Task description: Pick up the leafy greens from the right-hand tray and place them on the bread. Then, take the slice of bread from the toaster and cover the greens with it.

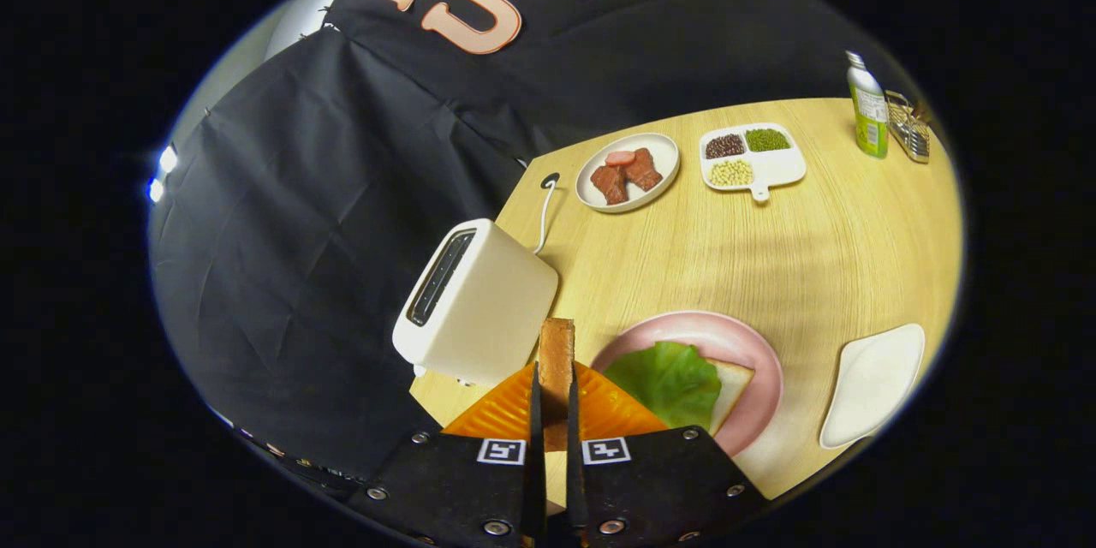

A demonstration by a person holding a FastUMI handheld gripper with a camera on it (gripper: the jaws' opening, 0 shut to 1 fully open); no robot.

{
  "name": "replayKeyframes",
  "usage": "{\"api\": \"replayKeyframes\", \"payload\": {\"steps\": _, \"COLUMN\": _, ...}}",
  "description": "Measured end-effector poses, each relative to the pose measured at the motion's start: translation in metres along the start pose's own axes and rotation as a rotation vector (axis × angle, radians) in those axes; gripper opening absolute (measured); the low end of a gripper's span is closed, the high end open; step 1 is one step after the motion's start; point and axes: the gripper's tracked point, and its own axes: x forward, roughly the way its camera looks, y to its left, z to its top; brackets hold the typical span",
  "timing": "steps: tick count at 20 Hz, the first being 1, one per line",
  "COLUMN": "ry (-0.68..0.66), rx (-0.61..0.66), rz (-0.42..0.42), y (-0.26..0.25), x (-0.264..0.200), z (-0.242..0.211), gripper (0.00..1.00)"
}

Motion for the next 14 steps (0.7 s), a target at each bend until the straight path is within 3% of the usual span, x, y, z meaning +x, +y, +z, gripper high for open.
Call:
{"api": "replayKeyframes", "payload": {"steps": 6, "ry": 0.046, "rx": 0.056, "rz": -0.009, "y": -0.038, "x": 0.010, "z": -0.024, "gripper": 0.10}}
{"api": "replayKeyframes", "payload": {"steps": 10, "ry": 0.070, "rx": 0.045, "rz": -0.092, "y": -0.076, "x": 0.010, "z": -0.041, "gripper": 0.10}}
{"api": "replayKeyframes", "payload": {"steps": 14, "ry": 0.075, "rx": 0.052, "rz": -0.094, "y": -0.085, "x": 0.013, "z": -0.045, "gripper": 0.10}}
